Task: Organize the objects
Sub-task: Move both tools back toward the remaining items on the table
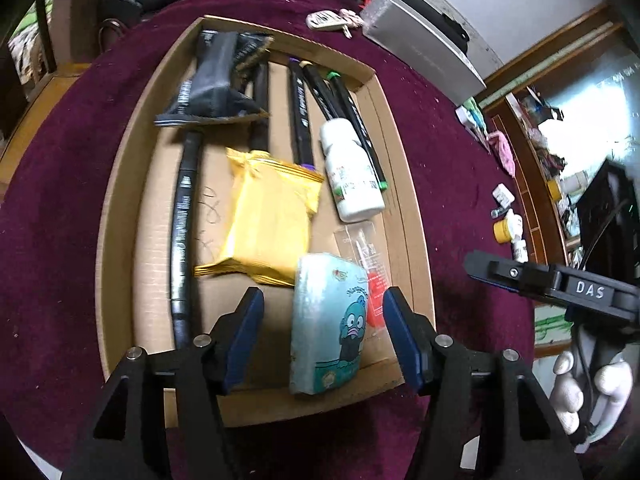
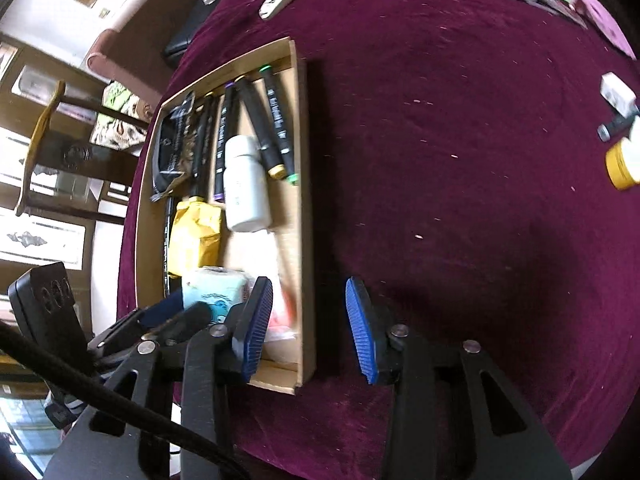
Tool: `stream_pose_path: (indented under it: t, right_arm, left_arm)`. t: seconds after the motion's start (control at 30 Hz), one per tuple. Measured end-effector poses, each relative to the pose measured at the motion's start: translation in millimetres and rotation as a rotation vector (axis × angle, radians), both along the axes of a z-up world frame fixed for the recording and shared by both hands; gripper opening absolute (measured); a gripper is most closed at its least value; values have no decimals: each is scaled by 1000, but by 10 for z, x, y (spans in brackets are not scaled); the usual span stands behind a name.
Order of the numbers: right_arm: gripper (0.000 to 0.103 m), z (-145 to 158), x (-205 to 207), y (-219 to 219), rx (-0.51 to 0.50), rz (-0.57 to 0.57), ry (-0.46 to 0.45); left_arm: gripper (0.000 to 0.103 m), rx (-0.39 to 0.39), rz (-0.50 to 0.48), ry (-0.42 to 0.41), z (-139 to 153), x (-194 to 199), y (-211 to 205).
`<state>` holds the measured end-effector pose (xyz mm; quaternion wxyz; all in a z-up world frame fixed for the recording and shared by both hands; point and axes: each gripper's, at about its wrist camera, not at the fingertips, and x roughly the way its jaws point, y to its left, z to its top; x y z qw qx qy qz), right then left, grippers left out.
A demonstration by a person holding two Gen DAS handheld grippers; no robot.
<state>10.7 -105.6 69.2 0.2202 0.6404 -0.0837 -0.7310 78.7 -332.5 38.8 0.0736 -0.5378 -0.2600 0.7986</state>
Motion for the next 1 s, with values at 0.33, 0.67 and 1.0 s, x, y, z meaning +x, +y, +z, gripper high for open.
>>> stream_pose_path:
  t: [0.33,0.67,1.0]
  right_arm:
    - [37,-1,-7,795,-44,-107,-11]
    - [36,-16,-22,2080,-38,-286,3]
    - [40,23,-130,3448,-11,-475,44]
  left_arm:
    - [94,475,100,242,369,199,-205]
    - [97,647,-7,116,245,-188,901]
    - [97,285,-105,-43,57,-241,1987]
